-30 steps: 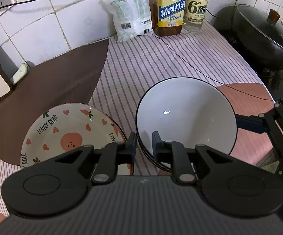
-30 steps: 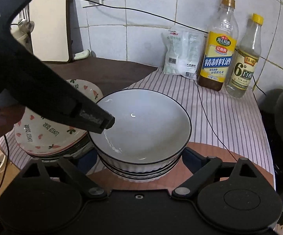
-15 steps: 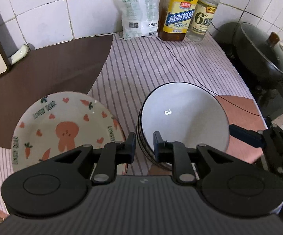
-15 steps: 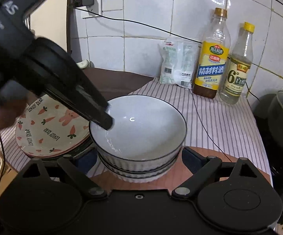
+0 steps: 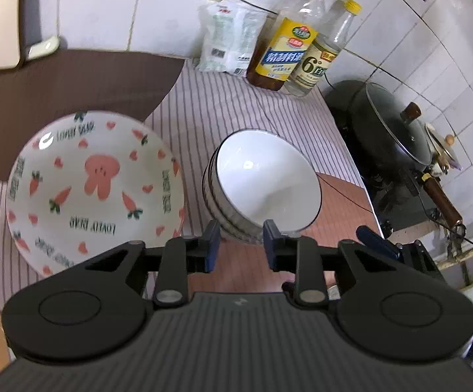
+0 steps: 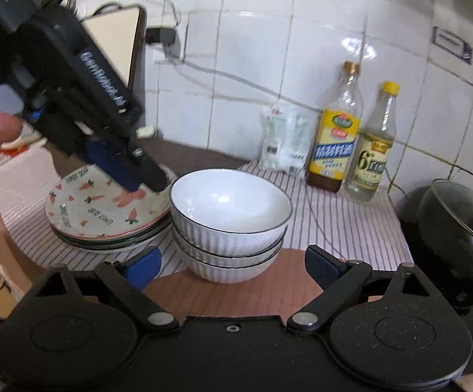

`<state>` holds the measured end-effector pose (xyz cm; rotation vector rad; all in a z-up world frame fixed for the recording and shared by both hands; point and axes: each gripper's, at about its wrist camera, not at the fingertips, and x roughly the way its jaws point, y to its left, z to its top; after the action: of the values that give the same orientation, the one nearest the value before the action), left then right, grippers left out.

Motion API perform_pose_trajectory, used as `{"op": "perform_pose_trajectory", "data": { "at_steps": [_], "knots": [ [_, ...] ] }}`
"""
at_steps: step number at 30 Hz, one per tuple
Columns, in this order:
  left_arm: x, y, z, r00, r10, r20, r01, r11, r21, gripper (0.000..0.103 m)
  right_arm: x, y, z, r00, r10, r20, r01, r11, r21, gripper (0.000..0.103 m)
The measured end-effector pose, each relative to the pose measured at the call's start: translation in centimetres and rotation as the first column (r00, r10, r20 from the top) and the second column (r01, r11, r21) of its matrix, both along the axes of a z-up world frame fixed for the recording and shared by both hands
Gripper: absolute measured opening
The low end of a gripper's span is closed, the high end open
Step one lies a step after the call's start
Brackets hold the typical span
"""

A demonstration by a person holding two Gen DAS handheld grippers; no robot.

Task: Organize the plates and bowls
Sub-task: 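Grasp the rim of the nested bowl stack with the left tool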

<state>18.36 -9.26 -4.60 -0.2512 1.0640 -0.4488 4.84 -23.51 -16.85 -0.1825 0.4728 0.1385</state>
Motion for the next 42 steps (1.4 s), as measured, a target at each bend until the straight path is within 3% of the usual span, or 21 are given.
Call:
{"op": "perform_pose_trajectory", "data": {
  "at_steps": [6, 10, 13, 17, 26, 32, 38, 42],
  "knots": [
    [-1.5, 0.2, -1.7, 0.997, 0.069, 0.015, -0.068, 0.995, -0.077, 0.041, 1.9, -2.0, -1.9, 0.998, -0.015, -0.055, 0.019, 0.997, 0.078, 0.099],
    [-1.5, 0.5, -2.9, 0.991, 0.13, -0.021, -0.131, 0.981, -0.145, 0.049, 3.3, -2.7, -2.6, 0.998, 0.02, -0.064, -0.013, 0.993, 0.116, 0.099],
    [-1.1, 0.6, -3.8, 0.983, 0.175, -0.062, -0.184, 0.965, -0.186, 0.053, 4.4, -2.5, -3.7, 0.997, 0.042, -0.068, -0.037, 0.997, 0.067, 0.099],
    [-0.5, 0.9, -5.0, 0.962, 0.24, -0.132, -0.268, 0.925, -0.269, 0.063, 5.2, -1.5, -5.5, 0.994, 0.093, -0.059, -0.097, 0.994, -0.053, 0.099],
    [1.6, -1.1, -7.3, 0.927, 0.284, -0.243, -0.333, 0.923, -0.192, 0.063, 7.4, -2.9, -6.9, 0.99, 0.134, -0.04, -0.13, 0.988, 0.079, 0.099],
    [2.9, -2.5, -8.1, 0.905, 0.321, -0.279, -0.368, 0.92, -0.136, 0.063, 8.4, -2.4, -7.1, 0.983, 0.179, -0.03, -0.176, 0.982, 0.074, 0.099],
    [3.7, -3.1, -8.3, 0.905, 0.332, -0.265, -0.366, 0.927, -0.088, 0.061, 9.3, -2.2, -6.8, 0.975, 0.215, -0.055, -0.211, 0.975, 0.068, 0.099],
    [4.2, -3.0, -9.0, 0.897, 0.328, -0.296, -0.367, 0.927, -0.083, 0.05, 10.3, -1.9, -6.3, 0.969, 0.234, -0.08, -0.23, 0.971, 0.063, 0.099]
  ]
}}
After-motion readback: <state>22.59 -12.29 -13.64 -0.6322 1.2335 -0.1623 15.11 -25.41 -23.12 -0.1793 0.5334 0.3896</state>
